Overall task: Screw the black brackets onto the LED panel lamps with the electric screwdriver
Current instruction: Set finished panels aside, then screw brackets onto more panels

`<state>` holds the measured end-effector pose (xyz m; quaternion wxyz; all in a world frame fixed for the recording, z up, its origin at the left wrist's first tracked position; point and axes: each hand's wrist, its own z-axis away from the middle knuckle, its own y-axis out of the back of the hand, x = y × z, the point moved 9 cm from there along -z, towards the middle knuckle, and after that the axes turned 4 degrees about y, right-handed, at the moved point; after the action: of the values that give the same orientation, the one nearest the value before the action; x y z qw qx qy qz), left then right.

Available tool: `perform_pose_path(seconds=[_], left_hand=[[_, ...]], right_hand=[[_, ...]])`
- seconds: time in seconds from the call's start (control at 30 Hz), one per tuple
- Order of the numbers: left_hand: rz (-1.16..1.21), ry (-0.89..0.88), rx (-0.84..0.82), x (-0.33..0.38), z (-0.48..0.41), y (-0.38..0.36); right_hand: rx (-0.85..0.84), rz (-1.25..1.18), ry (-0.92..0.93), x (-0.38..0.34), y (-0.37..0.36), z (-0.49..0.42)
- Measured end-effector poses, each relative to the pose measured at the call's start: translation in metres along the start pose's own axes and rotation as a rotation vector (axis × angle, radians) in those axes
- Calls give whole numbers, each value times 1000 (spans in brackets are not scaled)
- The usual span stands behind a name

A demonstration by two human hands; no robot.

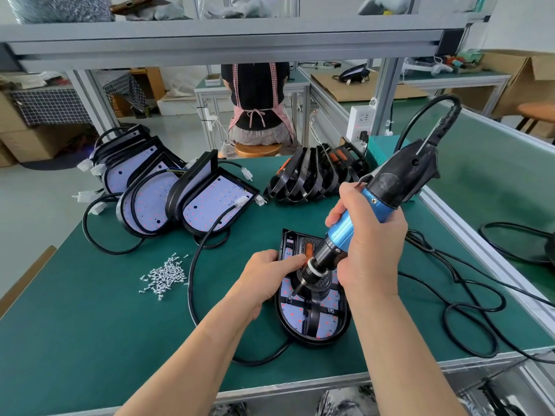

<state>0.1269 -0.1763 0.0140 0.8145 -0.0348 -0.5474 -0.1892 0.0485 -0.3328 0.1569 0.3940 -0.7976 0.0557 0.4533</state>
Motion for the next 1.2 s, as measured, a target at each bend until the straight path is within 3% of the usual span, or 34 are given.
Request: perform_pose_path(seconds=[0.53,1.03,1.2], left_hand=[[-20,-34,-44,7,4,-5],[16,-35,17,8,6,-5],[-1,-25,9,5,3,-3]], right_hand=[[-125,37,-8,5,-16,4],[-276,57,-19,14,-34,6],[-556,19,-59,14,-56,15]])
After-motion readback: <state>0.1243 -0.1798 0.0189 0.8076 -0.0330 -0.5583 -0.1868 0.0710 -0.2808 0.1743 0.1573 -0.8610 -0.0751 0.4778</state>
